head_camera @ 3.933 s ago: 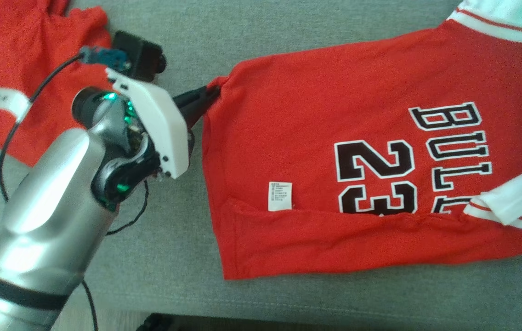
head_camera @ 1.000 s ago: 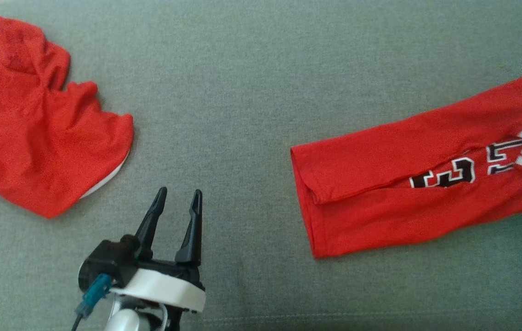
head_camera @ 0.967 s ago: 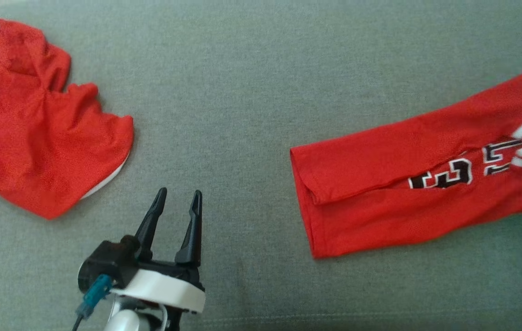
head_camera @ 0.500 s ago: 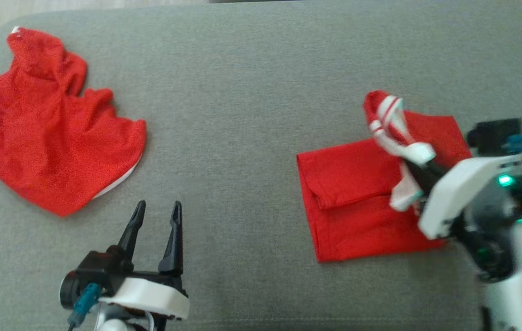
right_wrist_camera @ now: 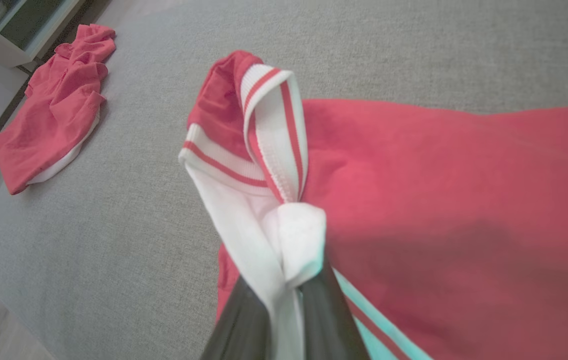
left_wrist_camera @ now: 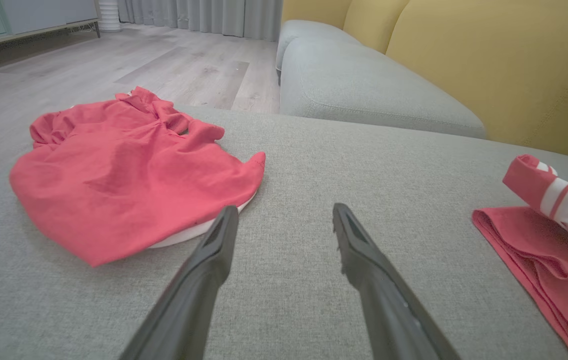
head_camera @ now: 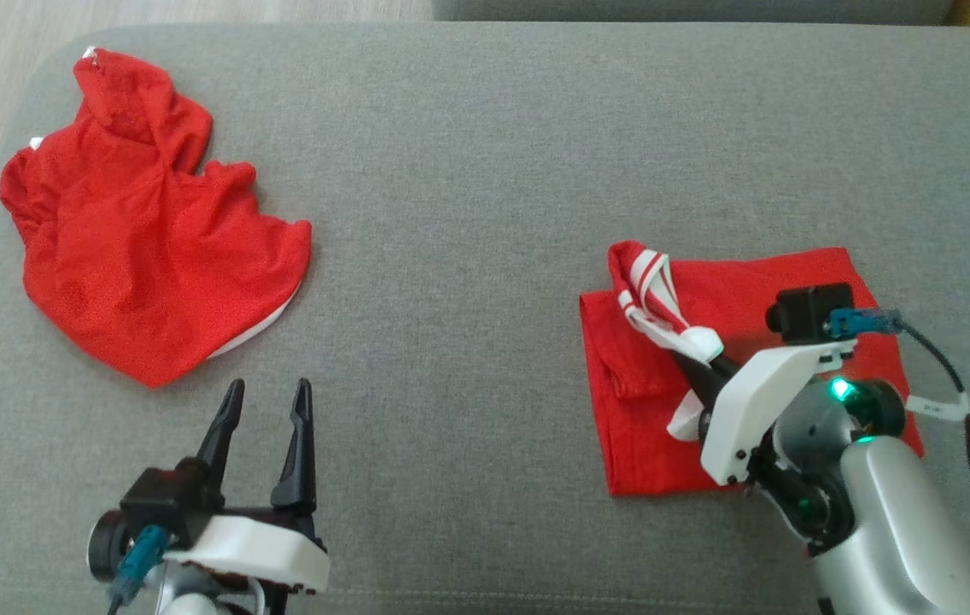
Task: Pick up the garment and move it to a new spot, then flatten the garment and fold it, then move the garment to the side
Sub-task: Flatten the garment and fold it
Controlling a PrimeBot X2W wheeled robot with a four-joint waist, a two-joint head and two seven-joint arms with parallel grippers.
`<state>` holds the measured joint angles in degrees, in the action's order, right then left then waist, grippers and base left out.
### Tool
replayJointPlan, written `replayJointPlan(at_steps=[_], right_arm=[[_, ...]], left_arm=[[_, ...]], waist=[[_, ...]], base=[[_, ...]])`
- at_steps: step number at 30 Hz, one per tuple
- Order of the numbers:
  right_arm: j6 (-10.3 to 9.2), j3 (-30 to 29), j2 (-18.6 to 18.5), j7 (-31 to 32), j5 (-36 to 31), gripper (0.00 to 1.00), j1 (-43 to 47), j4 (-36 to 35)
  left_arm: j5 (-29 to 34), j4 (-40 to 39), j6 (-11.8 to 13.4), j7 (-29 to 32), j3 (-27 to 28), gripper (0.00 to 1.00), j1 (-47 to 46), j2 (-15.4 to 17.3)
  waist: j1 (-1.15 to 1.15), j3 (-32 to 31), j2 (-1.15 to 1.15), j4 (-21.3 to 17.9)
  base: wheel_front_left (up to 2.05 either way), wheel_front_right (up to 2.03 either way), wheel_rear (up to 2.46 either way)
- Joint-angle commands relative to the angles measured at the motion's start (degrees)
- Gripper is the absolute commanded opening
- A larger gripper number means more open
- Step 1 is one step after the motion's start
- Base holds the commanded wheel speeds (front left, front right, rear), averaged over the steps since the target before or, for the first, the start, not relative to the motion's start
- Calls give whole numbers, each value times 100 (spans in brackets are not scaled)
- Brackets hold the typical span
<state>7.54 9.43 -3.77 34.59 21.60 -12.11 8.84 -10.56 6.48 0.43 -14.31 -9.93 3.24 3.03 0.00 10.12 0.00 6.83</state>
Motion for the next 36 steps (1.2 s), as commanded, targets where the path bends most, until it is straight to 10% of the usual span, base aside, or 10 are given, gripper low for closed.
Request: replayJointPlan(at_steps=[1,10,11,13,21,36], right_arm=[[-5,165,84,-98,-25,0,-86,-121],[-5,501,88,-344,230,0,-98,237],[-5,532,88,-382,268,11,-108,255],[-5,623,89,-447,367,100,-120,287],[-5,781,89,-756,721,100,-12,-157],[-5,-605,-598,-3217,-1483,100,1055,-842]], left_arm=[[14,-116,-8,-69,230,100,-138,-15],[-29,-1,-9,-69,199,100,-41,-15],[-34,10,-12,-69,192,100,-37,-15],[-46,34,-17,-69,179,100,-30,-15],[-99,76,13,-69,198,100,66,-15],[-20,-73,-67,-69,322,100,169,-15]], waist=[[0,-23,0,-5],[0,-169,0,-84],[0,-182,0,-97],[0,-224,0,-122],[0,-405,0,-246],[0,-561,0,-399]], base=[[0,0,0],[0,0,0],[0,0,0],[0,0,0],[0,0,0],[0,0,0]])
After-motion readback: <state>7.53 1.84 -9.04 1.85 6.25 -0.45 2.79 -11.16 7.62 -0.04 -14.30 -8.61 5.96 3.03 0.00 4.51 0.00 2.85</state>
